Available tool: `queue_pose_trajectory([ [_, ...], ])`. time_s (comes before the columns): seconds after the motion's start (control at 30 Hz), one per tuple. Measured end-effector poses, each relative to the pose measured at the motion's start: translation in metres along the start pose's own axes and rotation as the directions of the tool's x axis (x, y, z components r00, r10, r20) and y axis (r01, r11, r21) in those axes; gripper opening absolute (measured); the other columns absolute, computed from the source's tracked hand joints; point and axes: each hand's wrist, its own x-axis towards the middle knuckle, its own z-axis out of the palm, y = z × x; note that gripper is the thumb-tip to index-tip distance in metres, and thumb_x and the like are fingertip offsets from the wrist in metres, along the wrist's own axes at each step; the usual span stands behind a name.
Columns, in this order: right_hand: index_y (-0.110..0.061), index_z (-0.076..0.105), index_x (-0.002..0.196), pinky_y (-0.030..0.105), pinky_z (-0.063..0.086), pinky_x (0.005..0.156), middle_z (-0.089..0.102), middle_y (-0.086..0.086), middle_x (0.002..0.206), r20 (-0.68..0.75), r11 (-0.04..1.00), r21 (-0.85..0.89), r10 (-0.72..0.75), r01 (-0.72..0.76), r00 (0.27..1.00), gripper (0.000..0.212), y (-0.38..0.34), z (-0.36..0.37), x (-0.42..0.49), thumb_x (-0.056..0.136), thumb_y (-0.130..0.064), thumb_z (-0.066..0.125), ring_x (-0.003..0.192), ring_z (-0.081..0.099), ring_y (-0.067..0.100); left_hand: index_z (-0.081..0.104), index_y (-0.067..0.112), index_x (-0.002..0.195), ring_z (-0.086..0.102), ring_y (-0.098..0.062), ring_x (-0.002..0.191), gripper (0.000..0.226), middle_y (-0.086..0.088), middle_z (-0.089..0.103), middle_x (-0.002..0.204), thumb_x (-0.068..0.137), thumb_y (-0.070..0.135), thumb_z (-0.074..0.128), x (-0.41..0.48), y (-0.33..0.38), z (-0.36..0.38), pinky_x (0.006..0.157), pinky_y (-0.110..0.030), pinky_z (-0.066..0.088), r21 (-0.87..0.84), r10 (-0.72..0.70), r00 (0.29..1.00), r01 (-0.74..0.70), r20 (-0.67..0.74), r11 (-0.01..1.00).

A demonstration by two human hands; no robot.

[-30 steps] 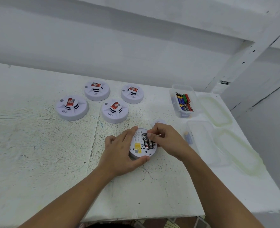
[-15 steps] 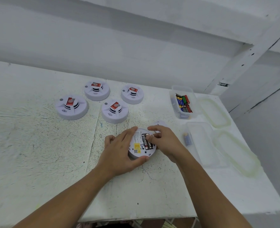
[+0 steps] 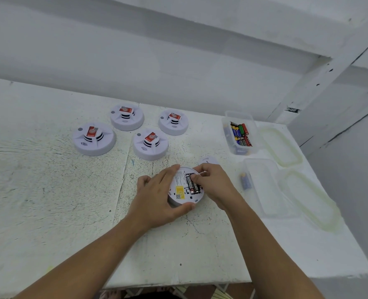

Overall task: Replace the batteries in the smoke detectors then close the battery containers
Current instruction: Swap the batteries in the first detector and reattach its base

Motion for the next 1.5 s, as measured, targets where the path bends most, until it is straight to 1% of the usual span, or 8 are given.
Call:
queue_pose_trajectory([
  [0.2, -0.019, 0.068, 0.109, 0.033, 0.055, 0.084, 0.070, -0.002, 0.095, 0.031, 0.966, -0.240, -0.087, 0.092, 0.996, 0.020, -0.003, -0.003, -0.006, 0.095, -0.020, 0.054, 0.090, 0.066, 0.014, 0.025, 0.032, 0.144, 0.042, 0.000, 0.116, 0.098, 0.016, 0.042, 0.140, 0.063, 0.085, 0.044, 0.001, -0.002, -0.001, 0.098, -0.034, 0.025, -0.067, -0.016, 1.000, 0.017, 0.024, 0.998],
  [0.37, -0.015, 0.070, 0.101, 0.015, 0.041, 0.062, 0.068, -0.002, 0.090, -0.105, 0.891, -0.421, -0.232, 0.169, 0.967, 0.021, -0.004, -0.017, 0.000, 0.096, -0.022, 0.051, 0.078, 0.059, 0.008, 0.021, 0.038, 0.143, 0.040, 0.001, 0.118, 0.101, 0.018, 0.040, 0.142, 0.060, 0.089, 0.043, 0.001, -0.002, -0.003, 0.102, -0.032, 0.022, -0.098, -0.035, 0.998, 0.040, 0.057, 0.994],
  [0.57, -0.007, 0.060, 0.111, 0.029, 0.038, 0.085, 0.058, 0.010, 0.114, -0.211, 0.784, -0.608, -0.311, 0.124, 0.927, 0.023, 0.016, -0.021, 0.015, 0.092, -0.018, 0.054, 0.108, 0.052, 0.024, 0.023, 0.038, 0.143, 0.035, 0.006, 0.109, 0.101, 0.019, 0.041, 0.141, 0.058, 0.088, 0.047, 0.000, -0.002, -0.006, 0.104, -0.033, 0.022, -0.132, -0.050, 0.997, 0.057, 0.057, 0.990],
  [0.9, -0.009, 0.057, 0.099, 0.028, 0.035, 0.072, 0.058, 0.009, 0.107, -0.214, 0.744, -0.665, -0.262, 0.056, 0.941, 0.019, 0.023, -0.018, 0.013, 0.090, -0.026, 0.057, 0.101, 0.049, 0.023, 0.022, 0.039, 0.143, 0.032, 0.006, 0.106, 0.103, 0.020, 0.040, 0.140, 0.058, 0.085, 0.056, -0.001, 0.001, -0.010, 0.104, -0.030, 0.021, -0.151, -0.073, 0.994, 0.086, 0.085, 0.985],
  [1.07, -0.006, 0.061, 0.105, 0.025, 0.039, 0.076, 0.058, 0.004, 0.103, -0.245, 0.935, -0.351, -0.136, 0.042, 0.960, 0.021, 0.017, -0.026, 0.010, 0.089, -0.020, 0.062, 0.095, 0.054, 0.018, 0.023, 0.039, 0.143, 0.032, 0.004, 0.101, 0.103, 0.020, 0.042, 0.138, 0.057, 0.083, 0.060, -0.002, 0.003, -0.011, 0.104, -0.029, 0.021, -0.174, -0.077, 0.993, 0.092, 0.087, 0.980],
  [1.2, -0.013, 0.064, 0.098, 0.021, 0.045, 0.072, 0.063, 0.000, 0.099, -0.121, 0.995, -0.018, -0.099, 0.098, 0.988, 0.013, 0.011, -0.033, 0.004, 0.086, -0.019, 0.068, 0.094, 0.059, 0.019, 0.022, 0.040, 0.143, 0.031, 0.005, 0.101, 0.105, 0.020, 0.041, 0.139, 0.056, 0.086, 0.057, -0.002, 0.002, -0.012, 0.102, -0.027, 0.019, -0.175, -0.071, 0.992, 0.088, 0.101, 0.981],
  [1.37, -0.020, 0.064, 0.091, 0.032, 0.045, 0.100, 0.054, -0.016, 0.123, 0.116, 0.915, -0.246, -0.301, 0.321, 0.947, 0.011, 0.002, -0.035, -0.012, 0.083, -0.018, 0.070, 0.113, 0.055, 0.010, 0.022, 0.038, 0.144, 0.024, 0.021, 0.096, 0.107, 0.023, 0.039, 0.133, 0.055, 0.082, 0.060, -0.002, 0.005, -0.015, 0.098, -0.025, 0.020, -0.192, -0.074, 0.991, 0.095, 0.113, 0.977],
  [1.5, -0.019, 0.062, 0.095, 0.021, 0.038, 0.097, 0.051, -0.012, 0.135, 0.274, 0.795, -0.391, -0.380, 0.463, 0.884, 0.014, -0.004, -0.033, -0.025, 0.083, -0.015, 0.068, 0.118, 0.048, 0.006, 0.023, 0.037, 0.144, 0.031, 0.020, 0.104, 0.108, 0.023, 0.044, 0.132, 0.054, 0.084, 0.061, -0.002, 0.003, -0.013, 0.096, -0.024, 0.019, -0.220, -0.070, 0.991, 0.094, 0.115, 0.971],
])
